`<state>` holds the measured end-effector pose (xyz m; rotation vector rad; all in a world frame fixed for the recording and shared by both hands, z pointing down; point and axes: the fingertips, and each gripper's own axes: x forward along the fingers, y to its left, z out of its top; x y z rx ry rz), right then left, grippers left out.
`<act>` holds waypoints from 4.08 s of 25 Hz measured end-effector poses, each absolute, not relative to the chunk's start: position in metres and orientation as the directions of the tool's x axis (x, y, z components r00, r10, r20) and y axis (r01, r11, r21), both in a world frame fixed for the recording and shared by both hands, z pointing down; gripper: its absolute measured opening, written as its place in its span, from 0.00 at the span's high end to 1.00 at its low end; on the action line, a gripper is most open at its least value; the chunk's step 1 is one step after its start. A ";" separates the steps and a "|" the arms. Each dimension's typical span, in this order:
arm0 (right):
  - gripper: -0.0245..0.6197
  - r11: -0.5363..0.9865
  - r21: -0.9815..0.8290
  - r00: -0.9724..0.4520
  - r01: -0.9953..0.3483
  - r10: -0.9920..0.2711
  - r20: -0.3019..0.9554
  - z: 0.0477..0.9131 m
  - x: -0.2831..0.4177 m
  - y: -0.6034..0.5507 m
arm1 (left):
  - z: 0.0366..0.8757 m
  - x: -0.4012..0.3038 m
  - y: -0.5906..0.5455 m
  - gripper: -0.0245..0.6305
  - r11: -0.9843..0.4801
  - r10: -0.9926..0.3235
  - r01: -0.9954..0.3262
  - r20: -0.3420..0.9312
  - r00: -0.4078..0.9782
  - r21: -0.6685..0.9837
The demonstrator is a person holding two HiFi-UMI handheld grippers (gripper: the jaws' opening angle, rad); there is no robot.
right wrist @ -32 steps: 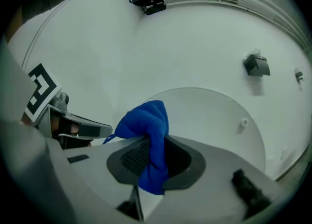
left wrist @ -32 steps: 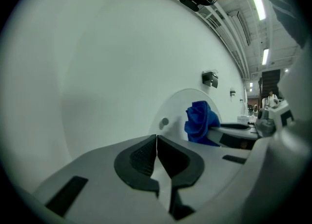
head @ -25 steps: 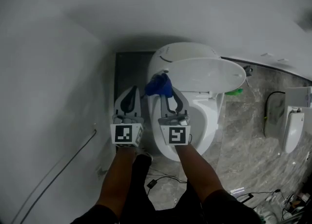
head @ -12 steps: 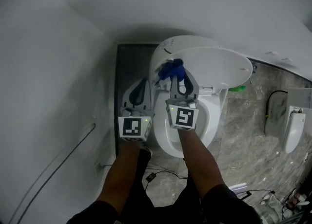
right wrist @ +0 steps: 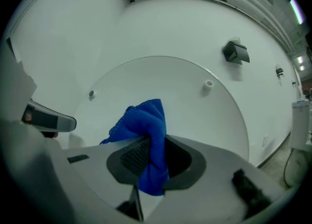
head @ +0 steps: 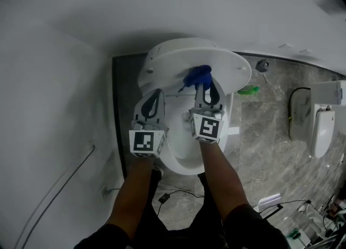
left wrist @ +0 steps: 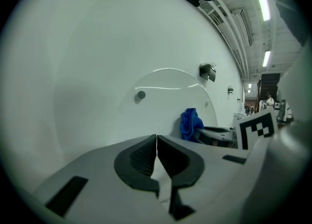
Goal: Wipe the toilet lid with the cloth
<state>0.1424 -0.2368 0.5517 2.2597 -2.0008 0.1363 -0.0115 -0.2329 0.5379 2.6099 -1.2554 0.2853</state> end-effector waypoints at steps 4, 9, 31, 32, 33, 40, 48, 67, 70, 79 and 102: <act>0.86 -0.175 0.059 0.182 -0.983 -0.971 0.153 0.553 0.185 -0.224 | 0.538 0.019 -0.228 0.94 -0.632 -0.723 -0.766 0.264 0.638 0.121; 0.86 -0.228 0.090 0.239 -0.970 -0.960 0.143 0.546 0.234 -0.205 | 0.540 0.062 -0.215 0.94 -0.657 -0.697 -0.742 0.269 0.665 0.134; 0.86 0.129 -0.002 -0.127 -0.992 -0.978 0.165 0.569 0.049 -0.205 | 0.566 -0.076 -0.229 0.94 -0.440 -0.840 -0.892 0.304 0.450 0.105; 0.86 0.145 -0.006 -0.144 -0.989 -0.975 0.171 0.574 0.037 -0.208 | 0.567 -0.089 -0.232 0.94 -0.423 -0.850 -0.901 0.303 0.431 0.096; 0.86 0.158 -0.013 -0.158 -0.987 -0.971 0.178 0.579 0.025 -0.212 | 0.569 -0.101 -0.235 0.94 -0.410 -0.856 -0.908 0.304 0.417 0.089; 0.86 0.195 -0.068 -0.205 -0.979 -0.949 0.240 0.617 -0.034 -0.229 | 0.584 -0.150 -0.239 0.94 -0.380 -0.863 -0.922 0.331 0.381 0.073; 0.86 0.135 -0.060 -0.145 -0.989 -0.965 0.220 0.628 -0.009 -0.246 | 0.594 -0.127 -0.240 0.94 -0.398 -0.847 -0.910 0.337 0.412 0.114; 0.86 -0.209 0.052 0.215 -0.977 -0.941 0.261 0.648 0.213 -0.181 | 0.618 0.023 -0.217 0.94 -0.623 -0.706 -0.776 0.360 0.610 0.095; 0.86 -0.233 0.062 0.241 -0.970 -0.934 0.264 0.652 0.238 -0.166 | 0.621 0.039 -0.211 0.94 -0.636 -0.691 -0.765 0.368 0.622 0.100; 0.86 -0.167 0.031 0.170 -0.985 -0.951 0.257 0.643 0.224 -0.151 | 0.624 0.047 -0.205 0.94 -0.578 -0.720 -0.800 0.362 0.592 0.158; 0.86 0.082 -0.191 -0.181 -0.978 -0.789 0.587 0.732 -0.010 -0.211 | 0.659 -0.118 -0.202 0.94 -0.390 -0.782 -0.897 0.441 0.441 0.207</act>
